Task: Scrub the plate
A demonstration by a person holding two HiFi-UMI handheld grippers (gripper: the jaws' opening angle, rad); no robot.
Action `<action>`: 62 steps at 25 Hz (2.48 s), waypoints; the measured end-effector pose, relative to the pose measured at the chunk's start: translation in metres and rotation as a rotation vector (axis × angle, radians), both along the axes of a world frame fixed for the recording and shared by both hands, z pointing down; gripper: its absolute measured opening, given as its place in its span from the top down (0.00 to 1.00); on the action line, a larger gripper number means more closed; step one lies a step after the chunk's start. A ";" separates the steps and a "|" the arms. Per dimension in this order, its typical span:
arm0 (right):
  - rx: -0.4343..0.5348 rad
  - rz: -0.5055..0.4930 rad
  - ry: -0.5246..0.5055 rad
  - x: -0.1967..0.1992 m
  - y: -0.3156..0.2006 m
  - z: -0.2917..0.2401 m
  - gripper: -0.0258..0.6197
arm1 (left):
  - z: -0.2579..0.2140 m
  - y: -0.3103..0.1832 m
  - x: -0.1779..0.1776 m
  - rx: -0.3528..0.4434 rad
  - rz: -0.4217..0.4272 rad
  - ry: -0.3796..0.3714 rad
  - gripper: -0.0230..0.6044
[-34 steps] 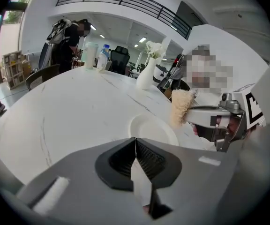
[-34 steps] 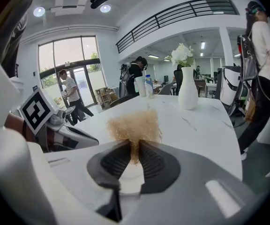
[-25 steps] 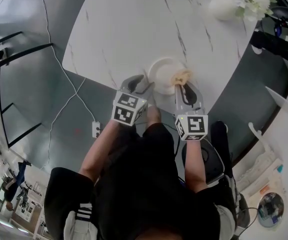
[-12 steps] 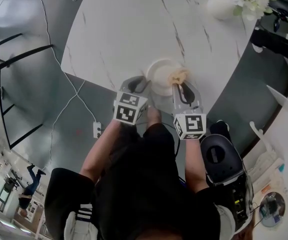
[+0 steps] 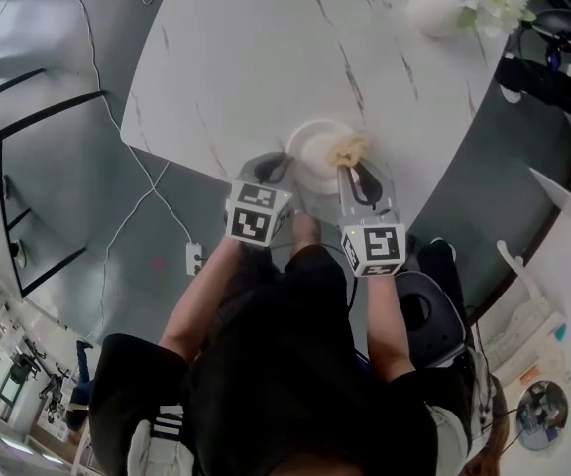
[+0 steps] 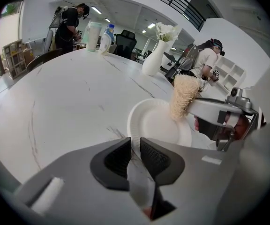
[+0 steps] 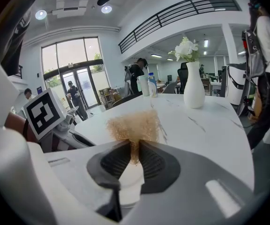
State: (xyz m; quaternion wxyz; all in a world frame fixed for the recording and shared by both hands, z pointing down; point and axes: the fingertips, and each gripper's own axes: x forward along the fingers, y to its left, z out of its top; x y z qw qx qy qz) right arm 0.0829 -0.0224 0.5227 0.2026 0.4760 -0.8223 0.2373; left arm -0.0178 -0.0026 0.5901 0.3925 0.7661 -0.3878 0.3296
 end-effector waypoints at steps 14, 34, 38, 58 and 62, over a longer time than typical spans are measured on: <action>0.042 -0.160 -0.014 -0.065 -0.011 -0.008 0.87 | -0.001 -0.003 0.000 0.024 -0.021 -0.028 0.87; -0.004 -0.128 0.019 -0.053 -0.009 0.012 0.87 | 0.001 -0.001 -0.001 0.037 -0.068 -0.032 0.88; -0.004 -0.103 0.034 -0.039 -0.010 0.012 0.87 | 0.001 -0.001 -0.002 0.037 -0.076 -0.025 0.88; 0.013 -0.008 0.064 0.011 -0.002 0.003 0.87 | 0.001 0.000 -0.003 0.026 -0.096 -0.029 0.88; 0.016 0.010 0.075 0.019 -0.002 0.001 0.87 | 0.000 -0.001 -0.002 0.033 -0.096 -0.029 0.88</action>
